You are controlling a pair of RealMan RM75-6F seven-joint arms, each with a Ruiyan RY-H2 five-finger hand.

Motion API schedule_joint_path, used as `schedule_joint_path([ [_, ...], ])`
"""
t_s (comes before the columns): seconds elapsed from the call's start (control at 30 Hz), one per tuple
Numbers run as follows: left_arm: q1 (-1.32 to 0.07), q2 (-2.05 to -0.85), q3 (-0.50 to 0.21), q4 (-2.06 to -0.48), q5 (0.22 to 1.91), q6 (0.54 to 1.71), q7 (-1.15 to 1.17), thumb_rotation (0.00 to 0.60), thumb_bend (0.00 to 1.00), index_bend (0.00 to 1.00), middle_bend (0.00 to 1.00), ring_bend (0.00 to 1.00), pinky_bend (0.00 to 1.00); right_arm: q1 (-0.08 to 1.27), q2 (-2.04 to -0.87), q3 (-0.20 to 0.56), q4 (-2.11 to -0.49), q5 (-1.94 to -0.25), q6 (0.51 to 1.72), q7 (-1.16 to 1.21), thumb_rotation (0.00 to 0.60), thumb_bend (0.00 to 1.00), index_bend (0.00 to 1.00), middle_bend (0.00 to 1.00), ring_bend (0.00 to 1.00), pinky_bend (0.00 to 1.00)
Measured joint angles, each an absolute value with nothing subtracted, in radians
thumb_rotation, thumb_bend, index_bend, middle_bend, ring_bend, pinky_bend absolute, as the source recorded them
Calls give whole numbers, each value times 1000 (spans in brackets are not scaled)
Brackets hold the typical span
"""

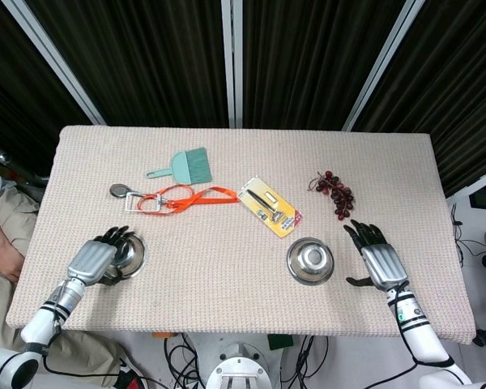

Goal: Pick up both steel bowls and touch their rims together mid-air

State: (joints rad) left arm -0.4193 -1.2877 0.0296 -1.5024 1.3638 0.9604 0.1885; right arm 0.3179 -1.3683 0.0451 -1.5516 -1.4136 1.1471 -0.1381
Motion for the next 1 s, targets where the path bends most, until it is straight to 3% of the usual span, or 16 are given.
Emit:
schedule_joint_path([
  [0.13,-433,-1283,29,-1509,1351,944,210,600,195,155,66,21,370,319,-1369,45,-1549,-1410,1148,-137,600,38,0,0,0,47],
  [0.3,-439,-1283,26,-1512,1326,933,223,600,224,248,160,120,497,323,-1367,43,-1548,-1415,1148,-135,600,42,0,0,0,53],
  [0.5,-436,-1288,17,-1523,1294,947,238,600,252,432,394,305,728,335,-1368,44,-1547,-1426,1145,-132,600,48,0,0,0,67],
  [0.8,-403,-1258,3,-1563,1344,1060,167,600,281,503,466,362,754,367,-1352,50,-1577,-1411,1099,-177,600,49,0,0,0,86],
  [1.0,-338,-1231,-37,-1584,1393,1268,39,600,279,514,471,363,751,416,-1347,62,-1614,-1376,1028,-241,600,52,0,0,0,100],
])
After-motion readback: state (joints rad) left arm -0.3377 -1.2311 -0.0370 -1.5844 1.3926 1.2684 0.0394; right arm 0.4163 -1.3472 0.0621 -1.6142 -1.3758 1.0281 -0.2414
